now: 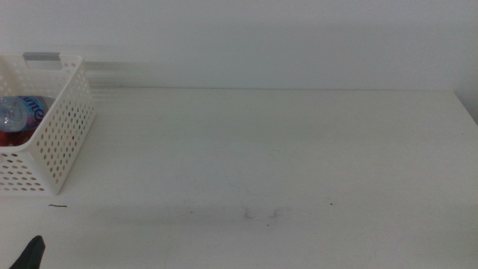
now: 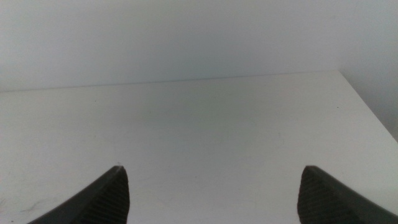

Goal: Use arms to grab the bottles and put them into the dustbin to the left of the table.

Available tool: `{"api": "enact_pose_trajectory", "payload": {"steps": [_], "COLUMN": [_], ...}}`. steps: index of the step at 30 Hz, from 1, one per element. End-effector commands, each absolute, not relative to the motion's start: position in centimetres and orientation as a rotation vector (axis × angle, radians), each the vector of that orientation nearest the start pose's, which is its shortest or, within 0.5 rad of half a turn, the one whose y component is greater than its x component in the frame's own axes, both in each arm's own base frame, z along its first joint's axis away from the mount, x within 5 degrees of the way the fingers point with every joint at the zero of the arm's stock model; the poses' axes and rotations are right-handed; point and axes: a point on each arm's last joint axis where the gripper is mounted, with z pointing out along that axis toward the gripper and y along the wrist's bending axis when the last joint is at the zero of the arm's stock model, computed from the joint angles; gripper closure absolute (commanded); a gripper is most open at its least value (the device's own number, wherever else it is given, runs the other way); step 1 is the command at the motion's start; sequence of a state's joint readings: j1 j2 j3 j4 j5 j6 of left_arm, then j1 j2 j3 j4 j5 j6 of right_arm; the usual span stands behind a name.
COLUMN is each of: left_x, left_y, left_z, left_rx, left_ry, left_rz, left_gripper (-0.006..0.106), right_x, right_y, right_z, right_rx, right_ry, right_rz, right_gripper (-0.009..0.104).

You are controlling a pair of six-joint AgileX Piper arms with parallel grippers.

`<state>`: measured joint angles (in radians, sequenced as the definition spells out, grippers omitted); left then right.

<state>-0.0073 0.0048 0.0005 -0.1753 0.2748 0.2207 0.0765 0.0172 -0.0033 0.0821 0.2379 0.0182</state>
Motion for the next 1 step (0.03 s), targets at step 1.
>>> {"api": "enact_pose_trajectory", "payload": {"steps": [1], "left_x": [5.5], "left_y": [-0.49], "left_z": [18.96], "left_rx": [0.07], "left_ry": [1.743], "left_rz": [-0.025], "left_gripper": [0.007], "right_x": [5.61], "right_y": [0.54], "right_z": [19.14], "right_rx": [-0.002], "right_ry": [1.73], "right_rz": [0.126], "right_gripper": [0.016]}}
